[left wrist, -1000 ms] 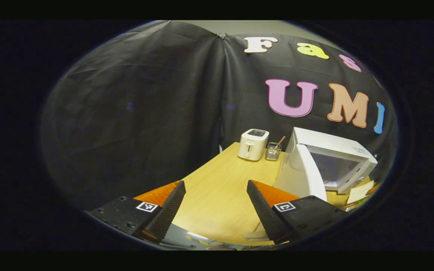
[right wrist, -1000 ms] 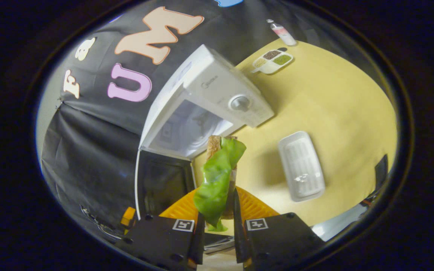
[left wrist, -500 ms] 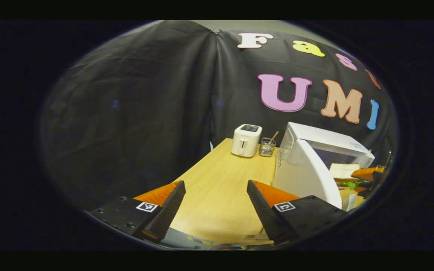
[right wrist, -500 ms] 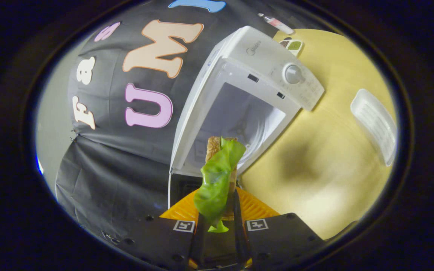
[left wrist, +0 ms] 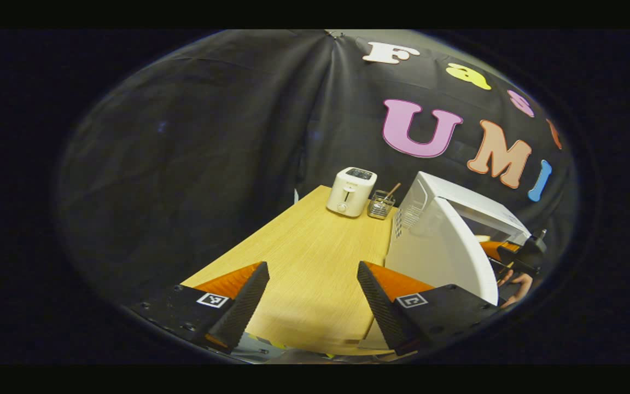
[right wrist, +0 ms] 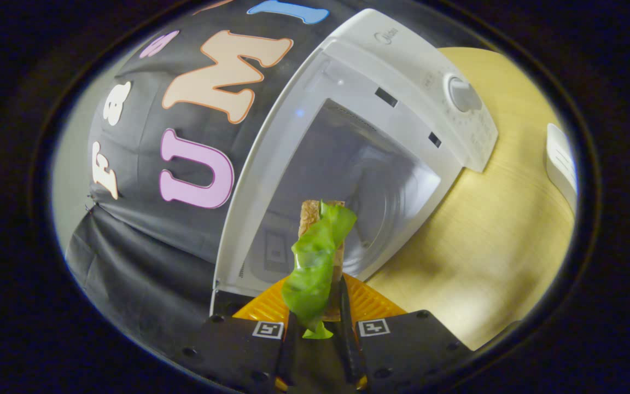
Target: Open the microwave oven with the left hand, put the food in, and close the microwave oven.
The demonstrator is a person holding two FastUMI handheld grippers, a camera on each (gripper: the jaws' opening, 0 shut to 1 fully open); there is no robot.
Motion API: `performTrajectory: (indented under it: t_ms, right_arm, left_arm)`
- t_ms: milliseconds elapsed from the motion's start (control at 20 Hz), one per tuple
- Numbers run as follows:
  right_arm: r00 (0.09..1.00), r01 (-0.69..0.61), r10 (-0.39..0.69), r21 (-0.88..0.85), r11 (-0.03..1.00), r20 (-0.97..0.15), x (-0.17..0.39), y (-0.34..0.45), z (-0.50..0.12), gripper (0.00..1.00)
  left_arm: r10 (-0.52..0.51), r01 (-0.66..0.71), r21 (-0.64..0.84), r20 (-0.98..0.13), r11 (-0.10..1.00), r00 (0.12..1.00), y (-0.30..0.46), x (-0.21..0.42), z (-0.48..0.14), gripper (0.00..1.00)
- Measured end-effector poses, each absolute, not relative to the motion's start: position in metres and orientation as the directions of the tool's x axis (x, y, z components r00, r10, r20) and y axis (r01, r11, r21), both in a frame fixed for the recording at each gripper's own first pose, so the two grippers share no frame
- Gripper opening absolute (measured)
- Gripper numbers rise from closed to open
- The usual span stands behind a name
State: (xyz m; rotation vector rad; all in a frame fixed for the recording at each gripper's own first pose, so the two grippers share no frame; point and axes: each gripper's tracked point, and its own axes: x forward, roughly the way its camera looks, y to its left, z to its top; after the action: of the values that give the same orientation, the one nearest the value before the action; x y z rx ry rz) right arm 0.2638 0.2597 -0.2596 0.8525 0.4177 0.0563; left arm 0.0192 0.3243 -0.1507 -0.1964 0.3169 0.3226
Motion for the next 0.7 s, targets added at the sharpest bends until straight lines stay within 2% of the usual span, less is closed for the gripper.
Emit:
performTrajectory:
  t_ms: [50, 100, 150, 250, 350, 400, 450, 500, 550, 600, 650, 700]
  right_arm:
    - [0.915, 0.129, 0.199, 0.722, 0.679, -0.351, 0.272, 0.258, -0.267, 0.35]
    - [0.911, 0.142, 0.189, 0.71, 0.689, -0.366, 0.278, 0.258, -0.274, 0.35]
    - [0.911, 0.158, 0.171, 0.699, 0.697, -0.376, 0.287, 0.256, -0.28, 0.35]
    - [0.922, 0.162, 0.152, 0.711, 0.684, -0.356, 0.301, 0.257, -0.278, 0.35]
    - [0.935, 0.173, 0.106, 0.694, 0.699, -0.34, 0.315, 0.252, -0.278, 0.35]
    - [0.936, 0.178, 0.093, 0.685, 0.706, -0.339, 0.32, 0.25, -0.279, 0.35]
    - [0.937, 0.185, 0.08, 0.679, 0.71, -0.339, 0.324, 0.25, -0.279, 0.27]
    - [0.939, 0.19, 0.065, 0.666, 0.721, -0.338, 0.328, 0.247, -0.28, 0.27]
    - [0.939, 0.201, 0.039, 0.638, 0.744, -0.341, 0.331, 0.243, -0.282, 0.35]
    - [0.935, 0.225, -0.004, 0.583, 0.781, -0.355, 0.331, 0.233, -0.289, 0.35]
    - [0.931, 0.233, -0.027, 0.536, 0.812, -0.363, 0.332, 0.228, -0.294, 0.39]
    - [0.928, 0.248, -0.059, 0.492, 0.834, -0.368, 0.332, 0.22, -0.296, 0.48]
  left_arm:
    - [0.273, -0.333, -0.132, -0.338, 0.934, 0.901, 0.324, 0.021, -0.152, 0.95]
    - [0.269, -0.328, -0.126, -0.34, 0.936, 0.901, 0.324, 0.021, -0.153, 0.92]
    - [0.268, -0.325, -0.121, -0.341, 0.938, 0.901, 0.326, 0.021, -0.153, 0.95]
    - [0.273, -0.327, -0.114, -0.339, 0.938, 0.9, 0.33, 0.021, -0.151, 0.95]
    - [0.285, -0.337, -0.108, -0.335, 0.935, 0.898, 0.335, 0.019, -0.149, 0.95]
    - [0.289, -0.342, -0.108, -0.335, 0.934, 0.897, 0.337, 0.019, -0.15, 0.91]
    - [0.291, -0.344, -0.11, -0.338, 0.932, 0.895, 0.338, 0.019, -0.15, 0.91]
    - [0.29, -0.345, -0.111, -0.343, 0.932, 0.894, 0.338, 0.019, -0.152, 0.95]
    - [0.285, -0.342, -0.113, -0.349, 0.933, 0.893, 0.337, 0.02, -0.153, 0.91]
    - [0.278, -0.336, -0.114, -0.353, 0.935, 0.893, 0.335, 0.021, -0.154, 0.95]
    - [0.271, -0.327, -0.109, -0.352, 0.939, 0.896, 0.332, 0.021, -0.153, 0.95]
    - [0.264, -0.317, -0.101, -0.35, 0.943, 0.899, 0.33, 0.022, -0.152, 0.94]
